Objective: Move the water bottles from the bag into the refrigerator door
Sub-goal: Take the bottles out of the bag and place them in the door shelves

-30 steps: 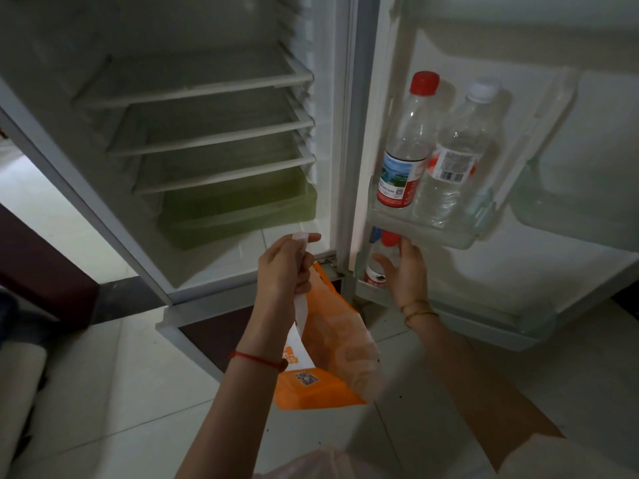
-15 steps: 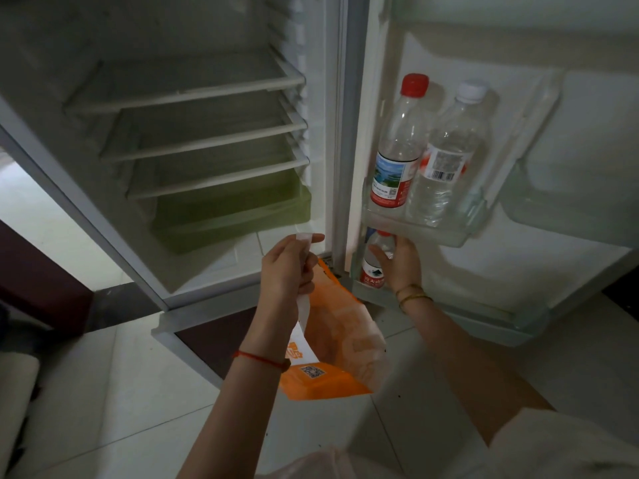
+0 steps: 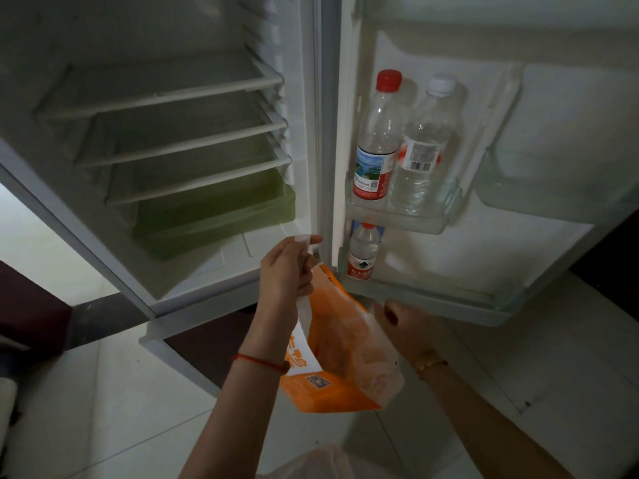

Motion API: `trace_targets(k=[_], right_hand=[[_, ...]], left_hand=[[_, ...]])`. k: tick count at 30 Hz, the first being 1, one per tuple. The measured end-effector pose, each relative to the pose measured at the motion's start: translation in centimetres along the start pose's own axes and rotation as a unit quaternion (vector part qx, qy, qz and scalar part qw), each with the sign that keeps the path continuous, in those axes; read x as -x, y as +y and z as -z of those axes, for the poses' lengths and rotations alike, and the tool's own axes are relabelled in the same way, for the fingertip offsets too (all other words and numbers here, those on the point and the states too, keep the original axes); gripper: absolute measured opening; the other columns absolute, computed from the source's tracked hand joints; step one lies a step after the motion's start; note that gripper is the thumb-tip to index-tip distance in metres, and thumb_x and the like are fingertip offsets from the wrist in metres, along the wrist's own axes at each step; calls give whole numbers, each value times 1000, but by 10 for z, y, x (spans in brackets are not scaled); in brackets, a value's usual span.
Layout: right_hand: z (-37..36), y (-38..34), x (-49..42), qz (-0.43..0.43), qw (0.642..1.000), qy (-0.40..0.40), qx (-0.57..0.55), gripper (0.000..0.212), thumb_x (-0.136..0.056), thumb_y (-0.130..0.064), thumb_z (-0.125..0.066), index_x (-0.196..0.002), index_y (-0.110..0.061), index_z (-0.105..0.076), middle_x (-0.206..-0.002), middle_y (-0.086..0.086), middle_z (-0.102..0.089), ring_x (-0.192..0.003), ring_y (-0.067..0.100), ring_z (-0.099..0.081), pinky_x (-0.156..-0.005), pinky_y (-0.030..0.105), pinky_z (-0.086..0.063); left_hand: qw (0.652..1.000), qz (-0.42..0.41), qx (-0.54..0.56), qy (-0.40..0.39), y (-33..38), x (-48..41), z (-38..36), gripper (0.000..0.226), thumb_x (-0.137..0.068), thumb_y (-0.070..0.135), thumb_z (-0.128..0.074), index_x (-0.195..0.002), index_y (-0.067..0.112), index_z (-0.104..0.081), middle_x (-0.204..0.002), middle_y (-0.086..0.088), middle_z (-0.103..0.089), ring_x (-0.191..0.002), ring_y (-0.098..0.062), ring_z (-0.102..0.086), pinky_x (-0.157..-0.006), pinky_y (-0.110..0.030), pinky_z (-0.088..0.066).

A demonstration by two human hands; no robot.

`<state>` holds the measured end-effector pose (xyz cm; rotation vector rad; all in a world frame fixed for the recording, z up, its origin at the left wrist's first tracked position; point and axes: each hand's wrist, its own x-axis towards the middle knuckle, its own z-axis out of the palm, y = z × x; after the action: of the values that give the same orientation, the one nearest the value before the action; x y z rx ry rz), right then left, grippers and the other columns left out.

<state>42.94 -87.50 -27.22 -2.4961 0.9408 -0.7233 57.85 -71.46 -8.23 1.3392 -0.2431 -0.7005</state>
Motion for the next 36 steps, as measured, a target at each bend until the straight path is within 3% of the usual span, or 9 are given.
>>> trace_targets(k=[3,6,9,12,17,21,25,31,36], right_hand=[[-9,3,26,-15,986,-147,71,60,-74,-76,-30,-58,-21,-49,-57,4,-61,-56,22,-58,-55,29,-38],[-12,-3,41,4,950,-291,114,84,-66,-91,-19,-80,-23,-67,-79,1,-69,-77,18,-64,-70,29,-44],[-15,-9,49,16,920,-371,123,49,-83,-65,-54,-106,-23,-65,-108,0,-66,-100,20,-62,-81,30,-43],[-21,-7,55,5,895,-424,140,56,-82,-47,-66,-129,-21,-51,-137,2,-47,-109,29,-59,-85,34,-44],[-26,-10,55,-7,901,-397,175,42,-91,-31,-53,-130,-16,-52,-141,6,-46,-115,29,-57,-88,35,-45],[-18,-22,41,-160,950,-268,-23,15,-87,-27,-61,-85,-13,-63,-86,2,-62,-81,19,-57,-70,28,-40],[8,-40,13,-214,940,-193,-182,30,-87,-13,-61,-58,-21,-63,-64,-5,-65,-69,17,-60,-70,29,-45],[65,-88,-19,-244,873,-143,-398,25,-93,-14,-56,-72,-5,-68,-74,12,-70,-77,25,-64,-81,33,-47],[73,-111,-25,-227,857,-205,-414,26,-95,-25,-56,-90,-2,-67,-80,9,-71,-78,17,-69,-76,25,-56]], left_hand=[[1000,7,1,-4,-3,1,-2,25,-100,12,-45,-97,9,-70,-52,2,-41,-41,-8,-28,-37,-16,-22],[1000,14,-4,-4,-6,2,-2,26,-100,12,-44,-100,8,-70,-54,1,-41,-39,-6,-27,-36,-16,-22],[1000,16,-3,-6,-10,2,-1,26,-100,12,-44,-100,8,-70,-55,1,-39,-37,-5,-26,-37,-17,-21],[1000,14,1,-5,-10,4,0,26,-100,12,-44,-99,7,-70,-54,1,-38,-37,-5,-25,-38,-18,-20],[1000,9,0,-1,-10,6,3,28,-100,12,-43,-96,10,-70,-56,0,-41,-38,-5,-26,-39,-18,-21],[1000,6,-2,3,-11,5,8,27,-100,11,-43,-96,10,-70,-53,2,-41,-38,-6,-26,-38,-18,-21],[999,23,-29,9,-19,-3,15,24,-100,10,-44,-96,2,-66,-53,2,-44,-38,-6,-29,-38,-18,-24],[988,56,-145,12,-32,-7,22,27,-101,13,-44,-107,-2,-67,-78,-8,-62,-68,-18,-55,-59,-25,-48],[975,107,-185,-67,-48,-8,16,24,-101,10,-45,-109,6,-68,-94,-12,-70,-78,-18,-65,-70,-29,-52]])
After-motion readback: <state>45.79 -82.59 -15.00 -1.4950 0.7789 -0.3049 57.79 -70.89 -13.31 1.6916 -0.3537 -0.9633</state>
